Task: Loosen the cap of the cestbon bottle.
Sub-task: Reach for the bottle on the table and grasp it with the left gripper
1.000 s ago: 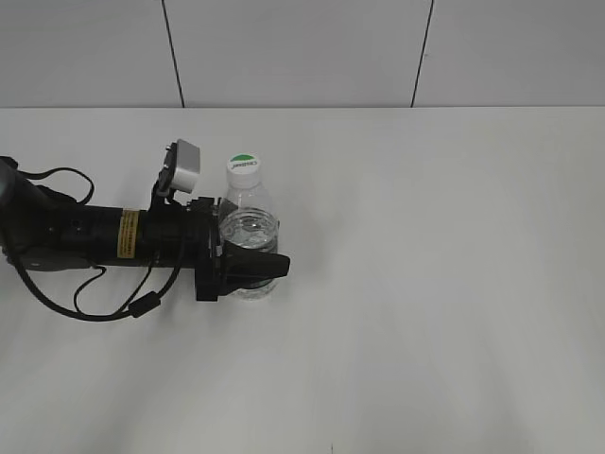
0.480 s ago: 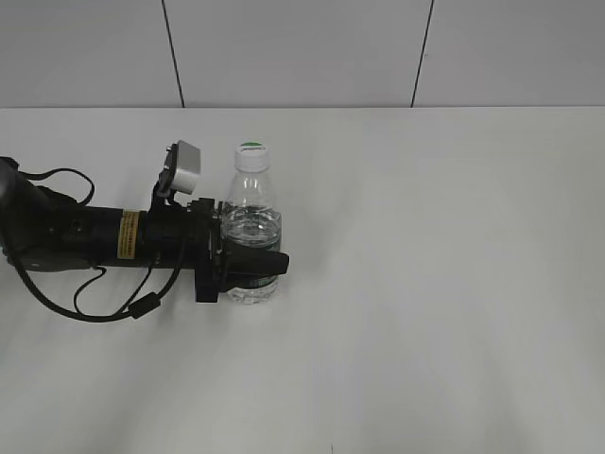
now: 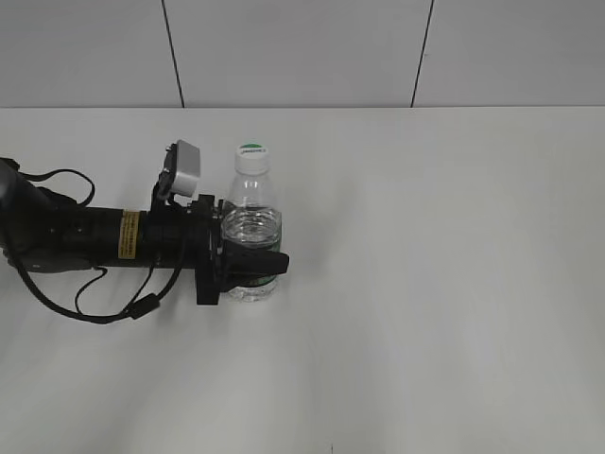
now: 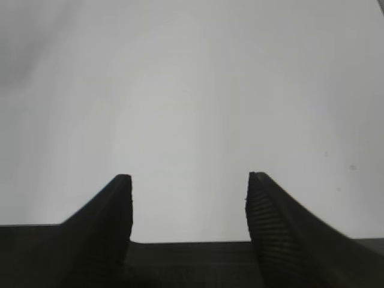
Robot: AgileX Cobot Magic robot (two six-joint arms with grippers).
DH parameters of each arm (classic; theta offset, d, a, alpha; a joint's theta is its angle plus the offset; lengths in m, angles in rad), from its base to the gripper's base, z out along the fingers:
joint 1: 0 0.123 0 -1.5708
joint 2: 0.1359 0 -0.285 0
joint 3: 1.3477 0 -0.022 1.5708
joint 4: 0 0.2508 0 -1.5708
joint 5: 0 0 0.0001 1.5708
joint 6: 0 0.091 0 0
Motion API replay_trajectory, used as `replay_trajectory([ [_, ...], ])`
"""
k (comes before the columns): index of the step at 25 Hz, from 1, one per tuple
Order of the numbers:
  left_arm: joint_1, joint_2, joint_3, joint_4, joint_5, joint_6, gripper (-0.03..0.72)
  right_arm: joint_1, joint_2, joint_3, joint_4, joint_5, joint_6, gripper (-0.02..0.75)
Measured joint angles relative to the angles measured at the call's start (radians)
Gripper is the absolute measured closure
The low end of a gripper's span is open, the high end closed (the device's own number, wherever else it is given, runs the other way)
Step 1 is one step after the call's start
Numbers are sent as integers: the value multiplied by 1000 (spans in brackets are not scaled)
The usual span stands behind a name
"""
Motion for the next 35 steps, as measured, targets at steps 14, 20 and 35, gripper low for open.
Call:
replay_trajectory([
  [14, -74, 10, -22, -93, 26, 212, 279, 0, 523, -251, 245, 38, 22, 280],
  [20, -120, 10, -38, -130, 25, 214, 279, 2, 719, -396, 310, 85, 47, 280],
  [35, -123, 10, -39, -146, 26, 214, 279, 406, 1172, -838, 86, 93, 447, 280],
])
